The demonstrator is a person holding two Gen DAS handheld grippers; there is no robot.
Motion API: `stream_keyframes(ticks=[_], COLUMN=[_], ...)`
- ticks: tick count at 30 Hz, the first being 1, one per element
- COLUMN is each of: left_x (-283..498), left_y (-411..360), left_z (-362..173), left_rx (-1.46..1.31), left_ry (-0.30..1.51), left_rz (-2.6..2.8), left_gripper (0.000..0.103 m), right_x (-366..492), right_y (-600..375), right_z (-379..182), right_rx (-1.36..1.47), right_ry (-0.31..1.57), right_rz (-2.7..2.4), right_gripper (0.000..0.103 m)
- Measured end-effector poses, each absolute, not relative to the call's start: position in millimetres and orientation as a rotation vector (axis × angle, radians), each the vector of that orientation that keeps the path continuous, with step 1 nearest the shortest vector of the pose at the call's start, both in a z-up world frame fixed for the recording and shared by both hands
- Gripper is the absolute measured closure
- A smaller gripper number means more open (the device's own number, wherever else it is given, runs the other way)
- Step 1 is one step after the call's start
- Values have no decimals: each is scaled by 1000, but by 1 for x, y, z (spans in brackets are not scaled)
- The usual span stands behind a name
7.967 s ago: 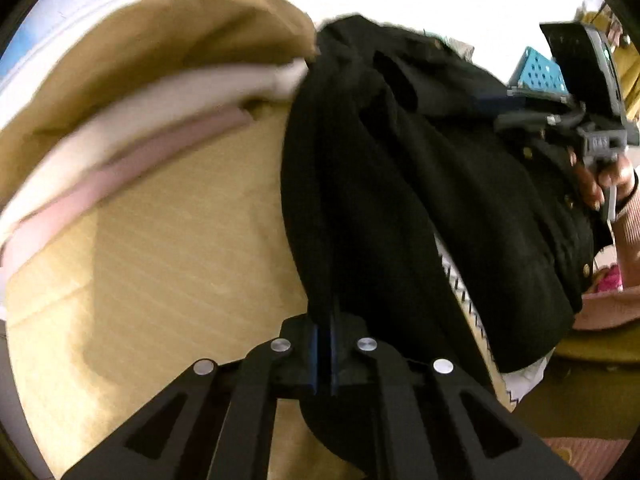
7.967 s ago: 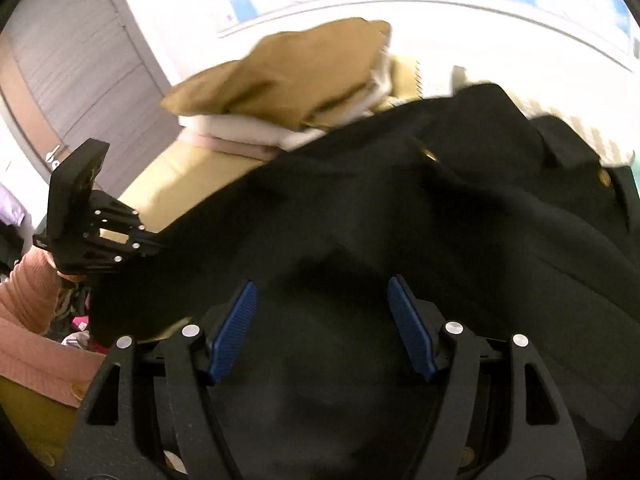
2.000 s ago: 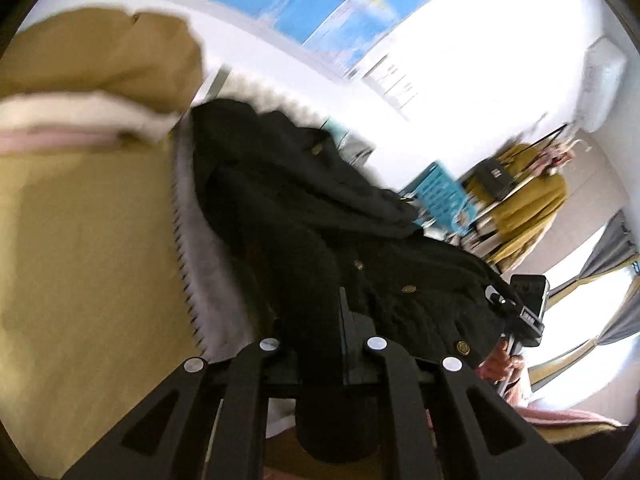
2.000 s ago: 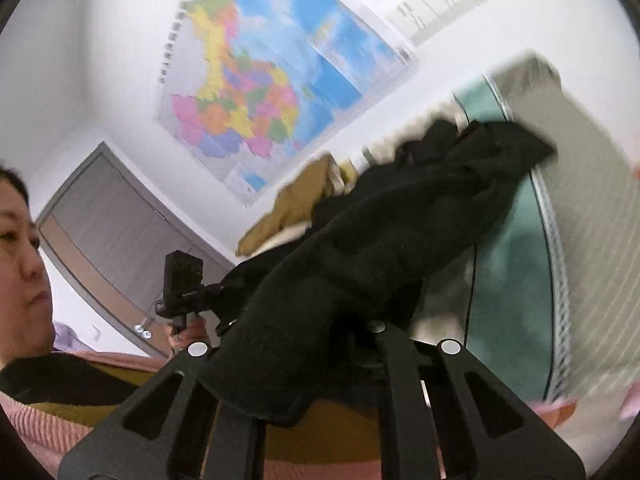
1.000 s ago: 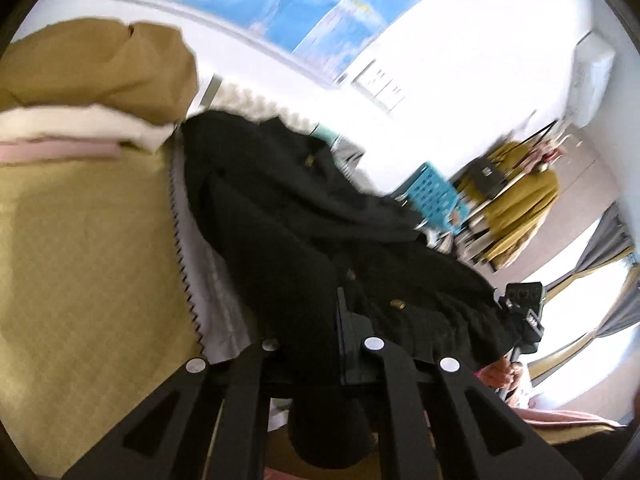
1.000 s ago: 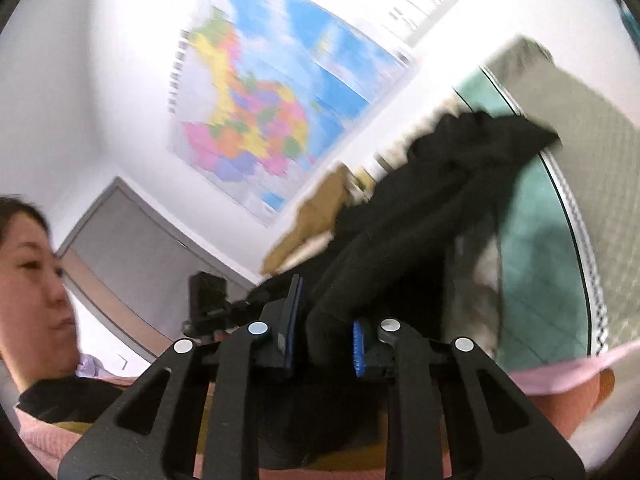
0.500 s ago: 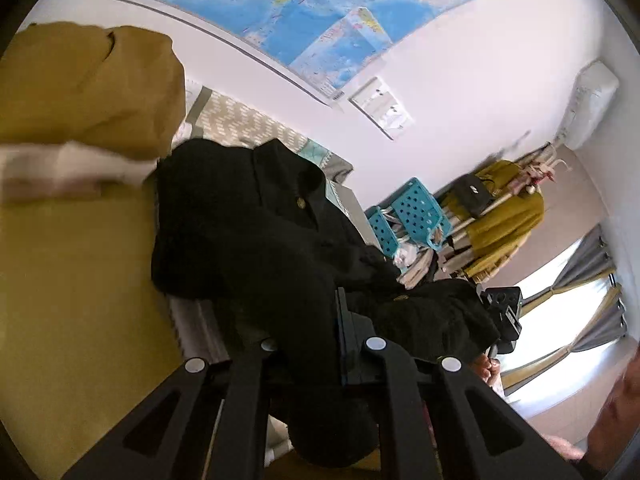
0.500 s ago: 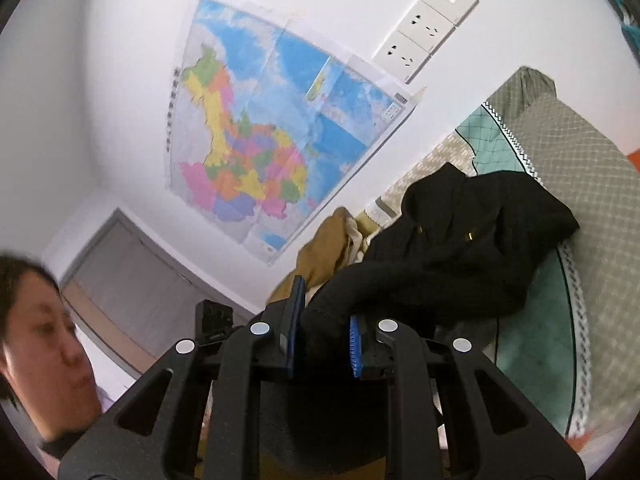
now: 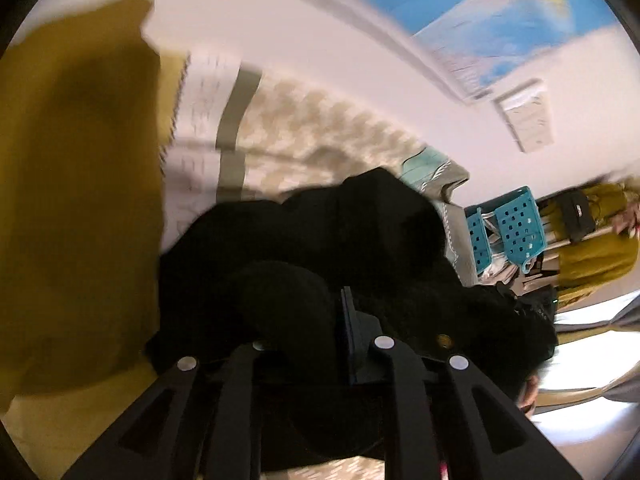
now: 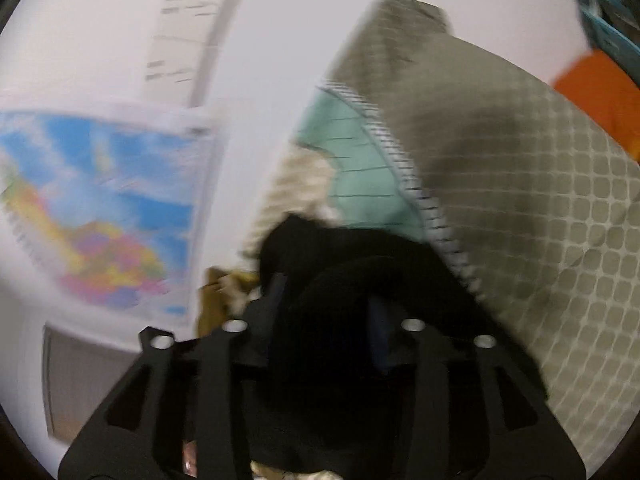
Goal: Fold large clothes
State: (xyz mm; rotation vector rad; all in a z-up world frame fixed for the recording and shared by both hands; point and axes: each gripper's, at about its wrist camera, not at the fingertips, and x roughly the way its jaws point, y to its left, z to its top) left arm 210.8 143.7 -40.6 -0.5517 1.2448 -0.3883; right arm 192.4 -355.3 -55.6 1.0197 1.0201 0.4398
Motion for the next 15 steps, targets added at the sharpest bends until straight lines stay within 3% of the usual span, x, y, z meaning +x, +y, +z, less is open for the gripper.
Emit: stream_keyframes(ticks=[2, 3, 4, 6, 8, 15], left_x=[206, 201, 192, 168, 147, 94], left_y=[151, 155, 162, 177, 184, 143], left_z=[-44, -43, -39, -24, -8, 15], left_rx=[-600, -620, -664, -701, -651, -258], left_ry=[1226, 1215, 1181, 1064, 971, 863], left_rz=[-430, -454, -497, -552, -499, -476], left_gripper=[82, 77, 73, 46, 34, 33], right_x=[187, 182, 174, 155, 136, 79], right_y=[-356, -356, -358, -368, -374, -291], right_z=[-55, -50, -42, -24, -6, 37], right_rx=[991, 965, 933, 884, 826, 361], right_ry=[1004, 983, 955, 867, 801, 716], right_rz=[446, 448, 446, 432, 420, 588], right_gripper=[37, 20, 10, 9, 9, 9])
